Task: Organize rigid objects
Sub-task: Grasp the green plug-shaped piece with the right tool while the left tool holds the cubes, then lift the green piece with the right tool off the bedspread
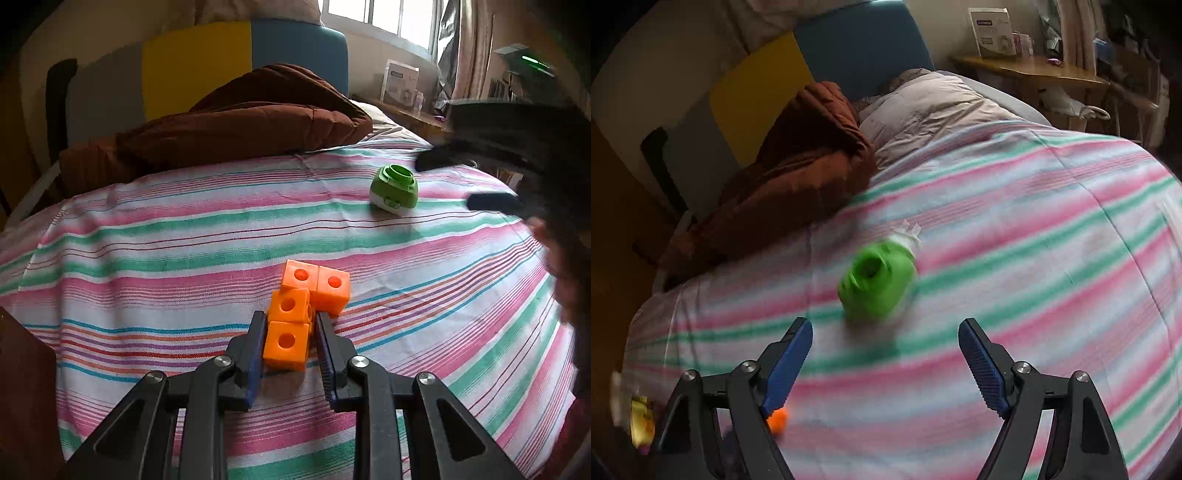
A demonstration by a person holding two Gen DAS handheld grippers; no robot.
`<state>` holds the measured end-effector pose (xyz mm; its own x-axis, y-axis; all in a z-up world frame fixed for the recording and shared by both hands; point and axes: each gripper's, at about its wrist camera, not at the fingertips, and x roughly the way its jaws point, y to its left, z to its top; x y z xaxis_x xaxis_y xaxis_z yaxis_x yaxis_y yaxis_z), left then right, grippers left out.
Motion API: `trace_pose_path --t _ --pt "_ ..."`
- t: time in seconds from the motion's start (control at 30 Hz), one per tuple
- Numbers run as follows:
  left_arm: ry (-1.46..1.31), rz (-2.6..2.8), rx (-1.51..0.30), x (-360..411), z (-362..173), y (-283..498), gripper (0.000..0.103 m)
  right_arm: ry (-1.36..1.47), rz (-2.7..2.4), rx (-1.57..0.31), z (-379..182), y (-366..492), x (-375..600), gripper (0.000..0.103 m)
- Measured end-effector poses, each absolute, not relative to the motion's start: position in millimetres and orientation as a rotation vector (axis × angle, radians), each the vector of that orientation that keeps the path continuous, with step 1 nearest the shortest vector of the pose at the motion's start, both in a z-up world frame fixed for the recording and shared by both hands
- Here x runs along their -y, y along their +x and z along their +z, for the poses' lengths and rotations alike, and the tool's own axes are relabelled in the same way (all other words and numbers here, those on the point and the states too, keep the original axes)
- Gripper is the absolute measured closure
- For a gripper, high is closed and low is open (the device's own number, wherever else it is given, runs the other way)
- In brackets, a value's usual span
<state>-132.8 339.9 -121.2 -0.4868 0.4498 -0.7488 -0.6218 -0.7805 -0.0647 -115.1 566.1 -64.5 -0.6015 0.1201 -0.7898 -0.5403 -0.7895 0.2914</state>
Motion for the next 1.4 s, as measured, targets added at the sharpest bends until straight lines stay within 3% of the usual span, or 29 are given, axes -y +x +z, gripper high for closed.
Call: trace_pose_path --t 0.23,0.3,0.57,0.83,0.97,1.13,1.27,1.33,1.37,1.4 --pt "-1.042 2.252 -0.26 -337 -122 -133 0.077 -1.168 2.311 -0.652 -88 -168 -560 0.025" --pt "-1.042 2.249 -0.251 -336 -123 -133 0.077 -1.187 2.284 -0.616 -95 -173 -562 0.041" --pt "-1.038 2.246 -0.236 -331 -123 -132 0.077 -1.241 2.353 -0.571 -99 -153 -557 0.046" --pt "-1.043 2.242 -0.235 -330 -123 -129 0.077 -1.332 2.399 -0.707 -86 -90 -540 0.047" --pt "-1.047 2.241 -0.237 -332 -123 -131 0.077 -1.341 2.481 -0.642 -71 -56 -515 0.047" --pt "-1.056 2.239 -0.247 -333 -122 -131 0.077 -1.376 2.484 -0.59 -80 -32 -499 0.047" --pt "-1.058 2.237 -0.261 -333 -121 -130 0.077 -1.42 2.39 -0.84 -98 -27 -516 0.046" --pt "-1.053 2.245 -0.285 -335 -121 -128 0.077 -1.377 2.399 -0.874 -93 -26 -521 0.035" --pt "-1.051 2.248 -0.295 -336 -121 -128 0.077 -1.362 2.403 -0.857 -91 -27 -522 0.025" --pt "-1.049 2.251 -0.304 -336 -121 -127 0.077 -1.368 2.402 -0.842 -92 -29 -522 0.024"
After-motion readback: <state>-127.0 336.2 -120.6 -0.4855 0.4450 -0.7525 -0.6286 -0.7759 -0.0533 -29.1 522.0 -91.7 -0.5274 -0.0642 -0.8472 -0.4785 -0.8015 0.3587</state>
